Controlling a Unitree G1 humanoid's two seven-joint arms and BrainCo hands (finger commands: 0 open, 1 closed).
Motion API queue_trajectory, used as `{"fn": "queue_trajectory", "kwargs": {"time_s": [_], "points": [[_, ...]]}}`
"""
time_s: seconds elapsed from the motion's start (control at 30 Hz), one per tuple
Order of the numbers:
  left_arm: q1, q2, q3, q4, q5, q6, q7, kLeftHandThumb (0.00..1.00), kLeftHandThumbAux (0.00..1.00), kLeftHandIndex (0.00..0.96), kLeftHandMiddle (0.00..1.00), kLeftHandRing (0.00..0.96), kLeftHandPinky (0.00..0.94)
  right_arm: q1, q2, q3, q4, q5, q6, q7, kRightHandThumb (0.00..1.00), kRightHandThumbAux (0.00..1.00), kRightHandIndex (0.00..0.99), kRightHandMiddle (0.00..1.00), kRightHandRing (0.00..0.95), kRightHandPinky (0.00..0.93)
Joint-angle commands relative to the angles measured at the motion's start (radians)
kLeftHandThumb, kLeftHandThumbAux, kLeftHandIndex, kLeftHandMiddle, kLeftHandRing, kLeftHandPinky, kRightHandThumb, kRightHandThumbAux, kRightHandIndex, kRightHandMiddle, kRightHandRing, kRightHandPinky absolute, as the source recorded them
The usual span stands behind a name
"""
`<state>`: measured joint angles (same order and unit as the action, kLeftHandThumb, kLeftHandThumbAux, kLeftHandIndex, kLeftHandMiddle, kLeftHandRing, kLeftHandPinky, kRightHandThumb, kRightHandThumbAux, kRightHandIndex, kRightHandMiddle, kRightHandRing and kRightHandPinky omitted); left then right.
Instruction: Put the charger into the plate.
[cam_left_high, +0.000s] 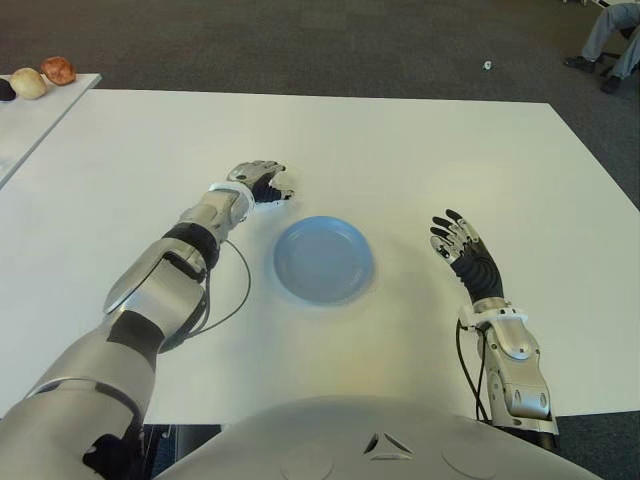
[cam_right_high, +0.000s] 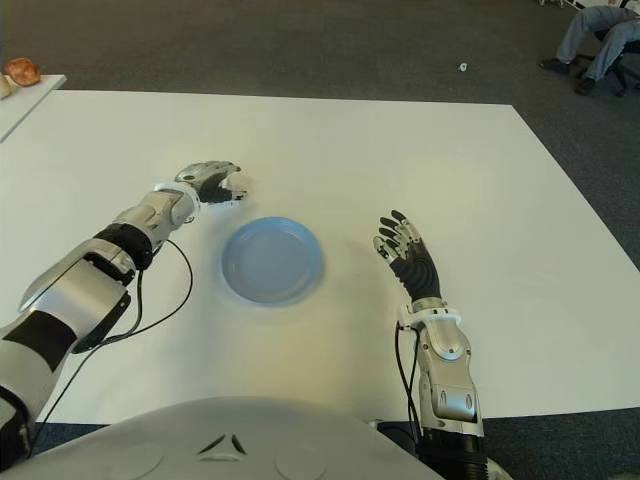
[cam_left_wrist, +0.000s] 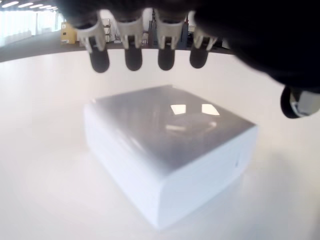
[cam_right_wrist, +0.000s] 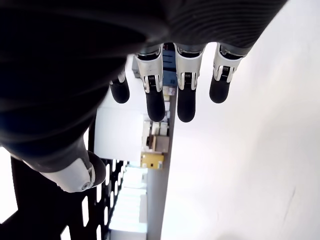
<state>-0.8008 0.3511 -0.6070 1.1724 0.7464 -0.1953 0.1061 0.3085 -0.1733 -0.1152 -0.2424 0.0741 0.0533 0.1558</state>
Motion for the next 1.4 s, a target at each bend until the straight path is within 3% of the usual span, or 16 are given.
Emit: {"fn": "queue_trajectory", "kwargs": {"time_s": [0.03, 0.33, 1.1, 1.4], "points": [[0.010, 0.034, -0.004, -0.041, 0.007, -0.025, -0.032, 0.170, 0.226, 0.000, 0.000, 0.000, 0.000, -0.003, -0.003, -0.005, 0.014, 0.006, 0.008, 0.005, 0.000, 0.623, 0.048, 0.178, 0.149, 0.102], [0.014, 0.095, -0.015, -0.106, 0.025, -0.071, -0.044, 0.156, 0.246, 0.000, 0.000, 0.000, 0.000, -0.007, -0.009, -0.007, 0.025, 0.005, 0.001, 0.011, 0.000, 0.620, 0.045, 0.182, 0.152, 0.105], [0.045, 0.177, 0.004, -0.180, 0.042, -0.144, -0.032, 0.144, 0.276, 0.000, 0.000, 0.000, 0.000, -0.019, -0.016, -0.019, 0.040, 0.010, -0.012, 0.030, 0.000, 0.620, 0.050, 0.194, 0.157, 0.100], [0.099, 0.105, 0.002, -0.039, 0.035, -0.170, 0.123, 0.182, 0.303, 0.000, 0.000, 0.000, 0.000, -0.028, -0.022, -0.026, 0.043, 0.011, -0.018, 0.037, 0.000, 0.623, 0.052, 0.200, 0.159, 0.097]]}}
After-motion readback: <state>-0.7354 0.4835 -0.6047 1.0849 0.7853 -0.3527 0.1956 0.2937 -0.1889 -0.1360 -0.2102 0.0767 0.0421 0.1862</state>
